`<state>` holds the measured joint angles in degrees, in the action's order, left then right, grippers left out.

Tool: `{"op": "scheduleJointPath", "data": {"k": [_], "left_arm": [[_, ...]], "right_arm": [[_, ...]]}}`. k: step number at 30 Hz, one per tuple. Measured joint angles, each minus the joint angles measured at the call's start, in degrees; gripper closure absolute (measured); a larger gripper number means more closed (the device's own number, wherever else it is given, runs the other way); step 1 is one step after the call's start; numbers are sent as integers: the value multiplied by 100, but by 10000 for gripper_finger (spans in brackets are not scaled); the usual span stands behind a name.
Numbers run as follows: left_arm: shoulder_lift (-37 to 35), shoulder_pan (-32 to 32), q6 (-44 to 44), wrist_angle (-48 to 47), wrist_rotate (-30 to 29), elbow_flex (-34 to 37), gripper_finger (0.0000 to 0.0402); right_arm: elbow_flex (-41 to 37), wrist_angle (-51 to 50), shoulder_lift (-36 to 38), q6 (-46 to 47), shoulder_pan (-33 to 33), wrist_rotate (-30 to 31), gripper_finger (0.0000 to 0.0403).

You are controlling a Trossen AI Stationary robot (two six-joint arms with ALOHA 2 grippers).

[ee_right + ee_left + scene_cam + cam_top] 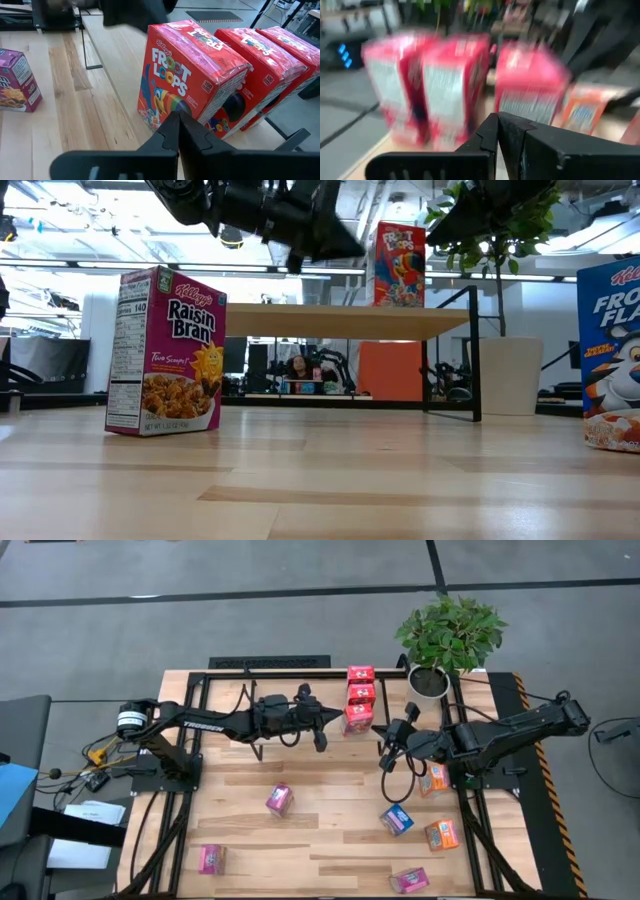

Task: Stack cereal on shelf
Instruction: Put the red cereal box on the shelf aligned with the other red cereal boxes

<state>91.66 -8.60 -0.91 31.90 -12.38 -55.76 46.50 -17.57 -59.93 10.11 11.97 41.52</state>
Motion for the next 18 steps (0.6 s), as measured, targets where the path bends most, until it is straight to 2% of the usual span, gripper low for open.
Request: {"op": "scheduleJointPath", "data": {"k": [4,7,11,15,18], "left_arm": [[-75,31,21,-473,-348,6,401],[-85,31,-88,-484,-157,6,401],[22,35,-181,-33,16,5,402],[235,28,-326,278,163,-14,401],[340,33,-320,142,151,-86,402]], "right_arm": [[0,-94,-1,-2,41,2,384],[2,-115,-1,-2,39,4,375],[2,-173,-1,-4,37,9,368],[2,-217,-1,-1,39,9,376],[2,-221,-1,0,44,0,383]]}}
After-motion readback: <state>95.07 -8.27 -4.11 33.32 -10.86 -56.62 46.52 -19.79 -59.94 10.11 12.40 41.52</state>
